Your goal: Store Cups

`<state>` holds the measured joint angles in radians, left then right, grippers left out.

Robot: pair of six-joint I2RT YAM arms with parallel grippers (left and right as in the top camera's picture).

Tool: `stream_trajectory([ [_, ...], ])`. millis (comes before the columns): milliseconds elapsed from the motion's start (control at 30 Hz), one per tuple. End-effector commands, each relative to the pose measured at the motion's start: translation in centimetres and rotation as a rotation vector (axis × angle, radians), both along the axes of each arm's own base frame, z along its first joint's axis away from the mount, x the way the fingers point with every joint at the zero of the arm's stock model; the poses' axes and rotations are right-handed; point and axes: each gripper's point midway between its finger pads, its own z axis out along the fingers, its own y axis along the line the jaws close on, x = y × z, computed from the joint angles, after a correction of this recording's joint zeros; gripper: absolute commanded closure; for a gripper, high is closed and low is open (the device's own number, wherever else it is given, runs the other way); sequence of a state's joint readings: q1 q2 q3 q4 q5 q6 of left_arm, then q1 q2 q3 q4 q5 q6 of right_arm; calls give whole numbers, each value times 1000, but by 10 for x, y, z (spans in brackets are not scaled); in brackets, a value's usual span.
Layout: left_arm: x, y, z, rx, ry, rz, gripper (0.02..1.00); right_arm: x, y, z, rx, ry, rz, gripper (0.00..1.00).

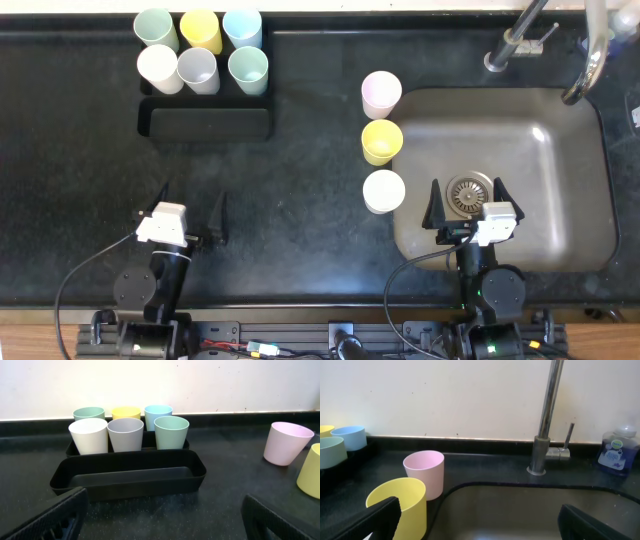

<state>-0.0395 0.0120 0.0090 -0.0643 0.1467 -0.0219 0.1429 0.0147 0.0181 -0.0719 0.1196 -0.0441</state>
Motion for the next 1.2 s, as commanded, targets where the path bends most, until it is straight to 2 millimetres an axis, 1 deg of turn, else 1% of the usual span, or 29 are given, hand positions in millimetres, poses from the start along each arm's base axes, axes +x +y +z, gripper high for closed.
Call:
stream_trajectory([
  [33,-1,-2,1,14,-7,-12,18,0,-2,-3,11,-2,-9,3],
  [300,0,-1,0,14,-5,-9,18,0,-2,-3,11,-2,-9,3],
  [400,5,0,13,-30,-42,0,18,0,-2,-3,11,-2,-9,3],
  [467,10,-1,27,-34,-66,-3,18,0,-2,-3,11,-2,-9,5],
  [533,14,-1,37,-34,-56,-5,18,0,-2,-3,11,-2,-9,3],
  [600,21,-2,52,-41,-23,-5,18,0,-2,-3,11,-2,-9,3],
  [667,29,-2,74,-66,19,-2,18,0,-2,-3,11,-2,-9,3],
  [733,41,-3,93,-94,79,2,18,0,-2,-3,11,-2,-9,3],
  [767,50,-5,107,-106,116,0,18,0,-2,-3,11,-2,-9,5],
  [833,63,-9,123,-114,168,-8,18,0,-2,-3,11,-2,-9,5],
  [900,80,-20,143,-107,228,-34,18,0,-2,-3,11,-2,-9,3],
  [967,97,-34,160,-96,285,-65,18,0,-2,-3,11,-2,-9,3],
  [1033,112,-47,169,-102,340,-65,18,0,-2,-3,11,-2,-9,5],
  [1067,121,-54,173,-126,382,-37,20,0,-2,-3,11,-2,-9,3],
  [1100,131,-60,174,-163,432,14,18,0,-2,-3,11,-2,-9,5],
  [1167,142,-74,169,-187,516,92,18,0,-2,-3,11,-2,-9,3],
  [1200,149,-91,162,-171,589,130,18,0,-2,-3,11,-2,-9,3],
])
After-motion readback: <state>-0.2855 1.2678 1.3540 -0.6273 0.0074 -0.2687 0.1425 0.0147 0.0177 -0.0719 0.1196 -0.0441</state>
